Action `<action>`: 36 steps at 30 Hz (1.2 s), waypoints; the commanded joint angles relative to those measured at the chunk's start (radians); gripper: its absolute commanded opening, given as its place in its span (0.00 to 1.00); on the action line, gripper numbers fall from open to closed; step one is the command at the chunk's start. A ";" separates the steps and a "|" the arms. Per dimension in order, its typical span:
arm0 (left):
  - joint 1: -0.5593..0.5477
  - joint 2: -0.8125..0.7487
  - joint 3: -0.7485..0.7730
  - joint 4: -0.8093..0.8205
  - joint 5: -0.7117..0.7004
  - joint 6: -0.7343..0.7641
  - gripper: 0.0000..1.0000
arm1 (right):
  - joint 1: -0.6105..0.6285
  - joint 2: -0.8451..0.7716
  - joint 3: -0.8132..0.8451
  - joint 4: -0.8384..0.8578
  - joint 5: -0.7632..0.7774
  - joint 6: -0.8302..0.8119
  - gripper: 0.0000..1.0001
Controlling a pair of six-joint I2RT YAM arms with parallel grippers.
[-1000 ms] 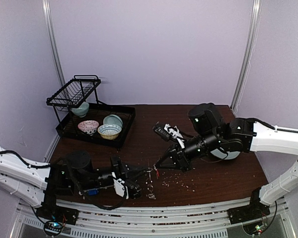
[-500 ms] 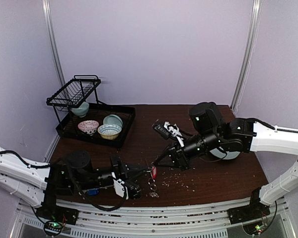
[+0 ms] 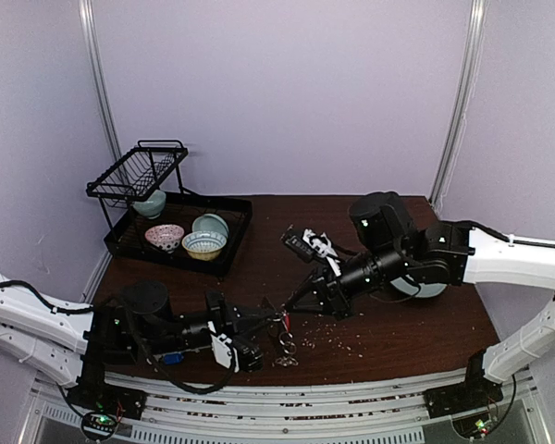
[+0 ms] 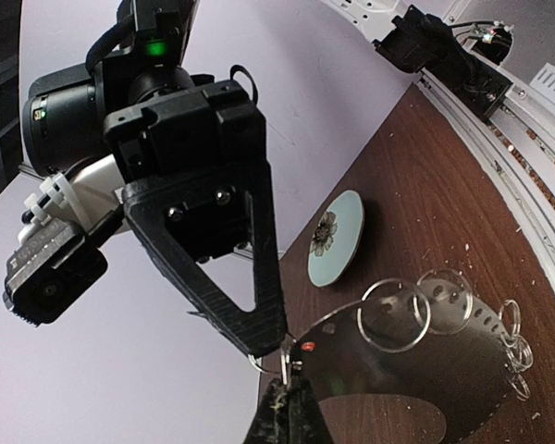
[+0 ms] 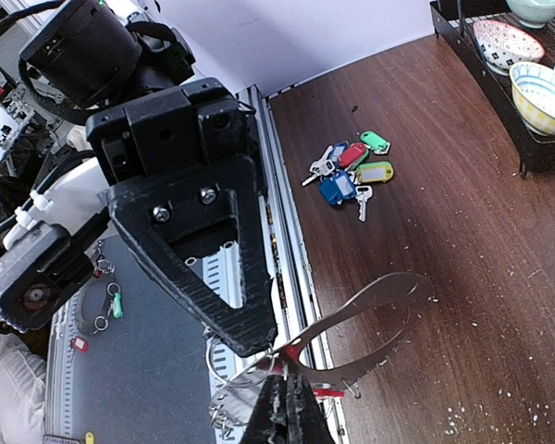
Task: Put the keys on the keyring
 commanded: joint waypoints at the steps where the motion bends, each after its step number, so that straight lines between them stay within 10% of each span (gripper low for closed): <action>1: 0.004 -0.004 0.013 0.049 0.016 -0.005 0.00 | 0.008 0.013 0.012 0.006 0.004 -0.024 0.00; 24: 0.003 0.027 0.012 0.042 -0.071 0.023 0.00 | 0.011 -0.034 -0.012 0.014 -0.041 -0.015 0.00; 36: 0.055 -0.059 0.039 0.006 0.192 -0.239 0.00 | 0.000 -0.090 -0.077 0.037 0.047 -0.035 0.00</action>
